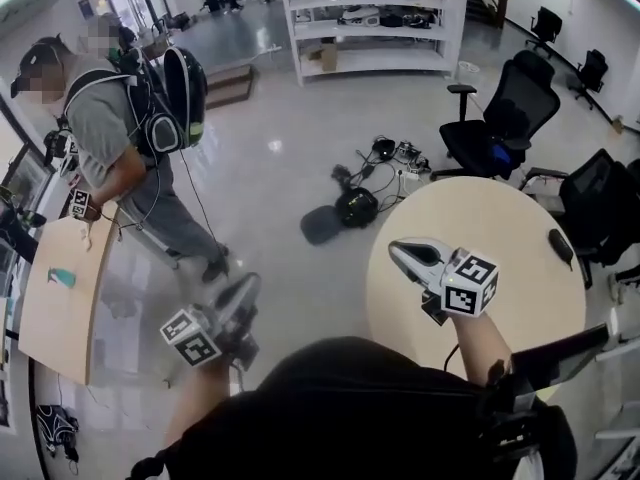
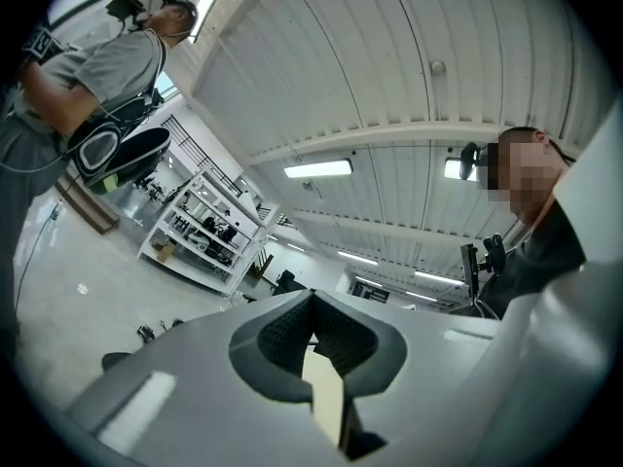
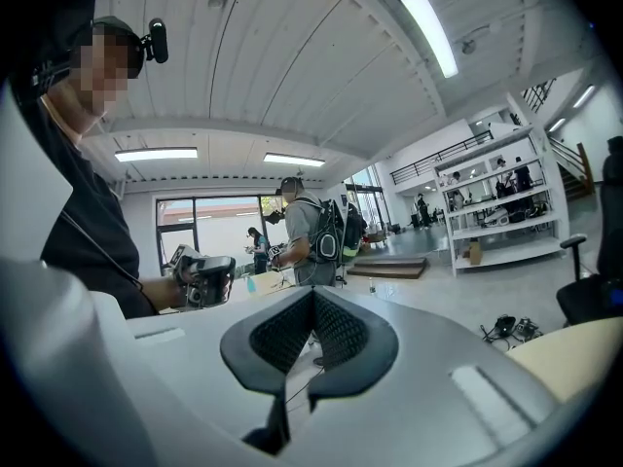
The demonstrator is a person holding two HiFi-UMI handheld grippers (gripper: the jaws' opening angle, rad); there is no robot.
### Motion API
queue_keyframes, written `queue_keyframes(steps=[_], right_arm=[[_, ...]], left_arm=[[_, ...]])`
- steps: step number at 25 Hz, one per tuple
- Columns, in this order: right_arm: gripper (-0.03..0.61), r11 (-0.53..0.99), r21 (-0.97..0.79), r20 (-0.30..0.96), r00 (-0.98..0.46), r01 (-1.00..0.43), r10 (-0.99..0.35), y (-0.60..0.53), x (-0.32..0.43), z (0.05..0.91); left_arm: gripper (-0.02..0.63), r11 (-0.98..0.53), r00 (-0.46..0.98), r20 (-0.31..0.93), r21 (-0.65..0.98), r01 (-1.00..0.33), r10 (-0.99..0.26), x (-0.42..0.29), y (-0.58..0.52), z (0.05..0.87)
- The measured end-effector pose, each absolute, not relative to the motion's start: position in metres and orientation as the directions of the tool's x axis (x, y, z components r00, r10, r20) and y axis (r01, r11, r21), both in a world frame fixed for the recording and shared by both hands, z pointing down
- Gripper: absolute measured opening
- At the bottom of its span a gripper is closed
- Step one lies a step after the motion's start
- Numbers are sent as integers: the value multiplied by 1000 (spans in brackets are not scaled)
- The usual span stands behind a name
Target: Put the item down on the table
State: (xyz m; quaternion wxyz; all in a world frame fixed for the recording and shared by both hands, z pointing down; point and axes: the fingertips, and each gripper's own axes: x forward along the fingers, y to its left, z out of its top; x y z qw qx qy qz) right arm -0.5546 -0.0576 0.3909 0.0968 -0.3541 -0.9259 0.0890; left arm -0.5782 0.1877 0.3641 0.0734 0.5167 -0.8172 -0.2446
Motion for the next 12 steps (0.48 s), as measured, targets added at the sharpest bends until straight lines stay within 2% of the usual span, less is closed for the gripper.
queue_keyframes(steps=[12], right_arm=[[12,755,-204,131,-746,624,652,-51,-550,389]], left_arm=[[0,318,-434,-162,467,-825,-886,-583,198,363]])
